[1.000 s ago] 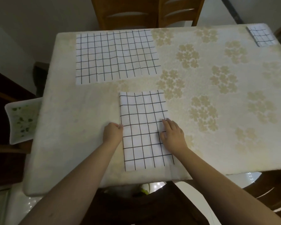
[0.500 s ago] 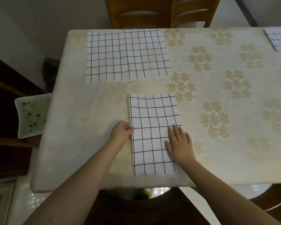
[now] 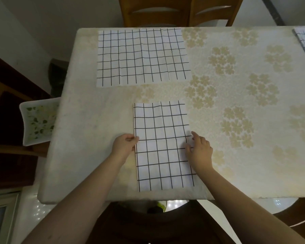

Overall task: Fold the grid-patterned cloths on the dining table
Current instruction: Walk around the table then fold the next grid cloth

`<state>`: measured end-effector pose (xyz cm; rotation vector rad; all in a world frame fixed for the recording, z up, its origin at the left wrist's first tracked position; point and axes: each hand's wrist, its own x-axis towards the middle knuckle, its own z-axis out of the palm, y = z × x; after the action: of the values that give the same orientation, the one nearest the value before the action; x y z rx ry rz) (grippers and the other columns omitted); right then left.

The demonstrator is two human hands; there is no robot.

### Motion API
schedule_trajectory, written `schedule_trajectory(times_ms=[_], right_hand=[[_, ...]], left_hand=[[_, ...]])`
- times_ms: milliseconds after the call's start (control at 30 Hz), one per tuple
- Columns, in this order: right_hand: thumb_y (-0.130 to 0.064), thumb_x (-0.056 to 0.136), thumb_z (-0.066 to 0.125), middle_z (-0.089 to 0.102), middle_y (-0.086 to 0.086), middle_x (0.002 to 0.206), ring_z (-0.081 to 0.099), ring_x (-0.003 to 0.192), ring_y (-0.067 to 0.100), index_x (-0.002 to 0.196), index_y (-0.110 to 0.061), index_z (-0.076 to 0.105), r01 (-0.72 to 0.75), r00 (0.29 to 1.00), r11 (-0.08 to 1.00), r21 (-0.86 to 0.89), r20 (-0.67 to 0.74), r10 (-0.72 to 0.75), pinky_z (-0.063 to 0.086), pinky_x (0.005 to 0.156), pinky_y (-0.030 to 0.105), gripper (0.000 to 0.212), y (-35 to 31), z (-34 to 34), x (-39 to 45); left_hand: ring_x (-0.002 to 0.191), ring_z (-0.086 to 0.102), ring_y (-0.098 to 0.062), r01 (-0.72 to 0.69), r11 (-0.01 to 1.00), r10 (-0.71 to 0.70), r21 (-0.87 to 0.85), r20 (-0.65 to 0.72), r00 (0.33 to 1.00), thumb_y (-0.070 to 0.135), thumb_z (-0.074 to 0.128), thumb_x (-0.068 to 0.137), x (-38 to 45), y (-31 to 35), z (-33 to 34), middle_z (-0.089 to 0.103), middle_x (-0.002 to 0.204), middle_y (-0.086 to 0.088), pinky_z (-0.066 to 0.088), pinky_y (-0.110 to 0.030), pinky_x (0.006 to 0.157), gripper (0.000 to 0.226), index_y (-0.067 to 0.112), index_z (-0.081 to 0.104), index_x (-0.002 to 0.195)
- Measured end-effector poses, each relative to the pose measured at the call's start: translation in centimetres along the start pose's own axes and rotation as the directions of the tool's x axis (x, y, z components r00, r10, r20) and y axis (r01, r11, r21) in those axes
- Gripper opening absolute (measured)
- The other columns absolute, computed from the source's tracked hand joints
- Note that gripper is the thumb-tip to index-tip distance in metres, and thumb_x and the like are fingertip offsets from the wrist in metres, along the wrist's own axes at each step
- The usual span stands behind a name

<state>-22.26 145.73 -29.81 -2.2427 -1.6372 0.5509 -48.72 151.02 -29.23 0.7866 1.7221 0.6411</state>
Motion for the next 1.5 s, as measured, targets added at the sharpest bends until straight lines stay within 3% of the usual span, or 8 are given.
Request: schedule_trajectory(times_ms=[300, 433, 533, 667, 900, 1100, 1333, 1500], right_hand=[[-0.039, 0.088, 0.061, 0.062, -0.004, 0.099, 0.062, 0.101, 0.026, 0.122, -0.020, 0.055, -0.467, 0.869, 0.867, 0.173, 0.271, 0.415, 0.047, 0.095, 0.047, 0.039, -0.5, -0.6, 3.1], [-0.045, 0.084, 0.062, 0.064, -0.002, 0.072, 0.065, 0.079, 0.027, 0.079, -0.022, 0.063, -0.526, 0.828, 0.839, 0.140, 0.311, 0.467, 0.052, 0.082, 0.041, 0.023, -0.3, -0.6, 3.6], [-0.047, 0.085, 0.062, 0.058, 0.001, 0.061, 0.060, 0.064, 0.026, 0.061, -0.021, 0.055, -0.509, 0.822, 0.856, 0.093, 0.346, 0.451, 0.048, 0.069, 0.035, 0.037, -0.4, -0.8, 3.7], [-0.049, 0.087, 0.061, 0.067, 0.001, 0.083, 0.064, 0.081, 0.025, 0.082, -0.021, 0.062, -0.480, 0.841, 0.870, 0.117, 0.343, 0.418, 0.055, 0.081, 0.040, 0.028, -0.6, -0.8, 3.3], [-0.038, 0.091, 0.062, 0.063, -0.002, 0.094, 0.058, 0.085, 0.017, 0.107, -0.012, 0.068, -0.465, 0.877, 0.788, 0.404, 0.335, 0.345, 0.043, 0.073, 0.028, 0.031, -0.7, -1.3, 2.8], [-0.035, 0.090, 0.064, 0.067, 0.002, 0.101, 0.062, 0.095, 0.020, 0.105, -0.011, 0.066, -0.461, 0.881, 0.755, 0.466, 0.342, 0.327, 0.047, 0.081, 0.030, 0.029, -0.9, -2.0, 1.9], [-0.040, 0.091, 0.060, 0.058, -0.004, 0.106, 0.055, 0.093, 0.014, 0.129, -0.018, 0.053, -0.398, 0.909, 0.820, 0.411, 0.294, 0.294, 0.041, 0.079, 0.027, 0.044, -1.2, -2.2, 0.1], [-0.048, 0.096, 0.048, 0.055, -0.006, 0.106, 0.056, 0.084, 0.005, 0.139, -0.029, 0.041, -0.422, 0.903, 0.693, 0.585, 0.340, 0.263, 0.043, 0.073, 0.028, 0.048, -2.4, -2.4, -1.6]], left_hand=[[0.078, 0.063, -0.020, 0.067, 0.997, -0.064, -0.029, 0.104, 0.993, 0.018, 0.064, 0.092, -0.4, -0.3, -0.2, 0.066, 0.094, -0.008, 0.053, -0.029, 0.065, 0.005, 0.015, 0.064, 0.096], [0.081, 0.064, -0.017, 0.092, 0.994, -0.083, -0.061, 0.133, 0.988, 0.018, 0.057, 0.097, -0.9, -0.4, -0.5, 0.066, 0.095, -0.003, 0.051, -0.024, 0.065, 0.019, 0.013, 0.059, 0.115], [0.081, 0.064, -0.016, 0.129, 0.987, -0.115, -0.100, 0.135, 0.984, 0.018, 0.054, 0.099, -1.1, -0.6, -0.6, 0.067, 0.095, -0.003, 0.051, -0.025, 0.067, 0.018, 0.015, 0.057, 0.116], [0.087, 0.063, -0.018, 0.152, 0.982, -0.137, -0.109, 0.134, 0.981, 0.024, 0.057, 0.097, -1.5, -0.5, -0.8, 0.066, 0.102, -0.005, 0.051, -0.027, 0.072, 0.025, 0.014, 0.058, 0.120], [0.103, 0.059, -0.019, 0.123, 0.988, -0.103, -0.098, 0.188, 0.977, 0.009, 0.063, 0.092, -2.3, -0.5, -1.2, 0.059, 0.116, -0.006, 0.047, -0.029, 0.083, 0.039, 0.014, 0.051, 0.129], [0.110, 0.061, -0.023, 0.065, 0.988, -0.040, -0.140, 0.173, 0.984, 0.007, 0.062, 0.092, -3.4, -0.4, -1.7, 0.058, 0.128, -0.009, 0.052, -0.031, 0.082, 0.042, 0.020, 0.050, 0.129], [0.102, 0.066, -0.019, -0.196, 0.981, 0.196, -0.010, 0.136, 0.971, 0.018, 0.070, 0.088, -5.7, 2.3, -3.0, 0.072, 0.106, -0.010, 0.049, -0.041, 0.098, 0.061, 0.045, 0.041, 0.134], [0.074, 0.055, -0.013, -0.381, 0.922, 0.368, 0.066, 0.150, 0.918, 0.018, 0.066, 0.090, -8.4, 5.5, -3.9, 0.063, 0.072, -0.008, 0.048, -0.028, 0.091, 0.049, 0.051, 0.050, 0.124]])
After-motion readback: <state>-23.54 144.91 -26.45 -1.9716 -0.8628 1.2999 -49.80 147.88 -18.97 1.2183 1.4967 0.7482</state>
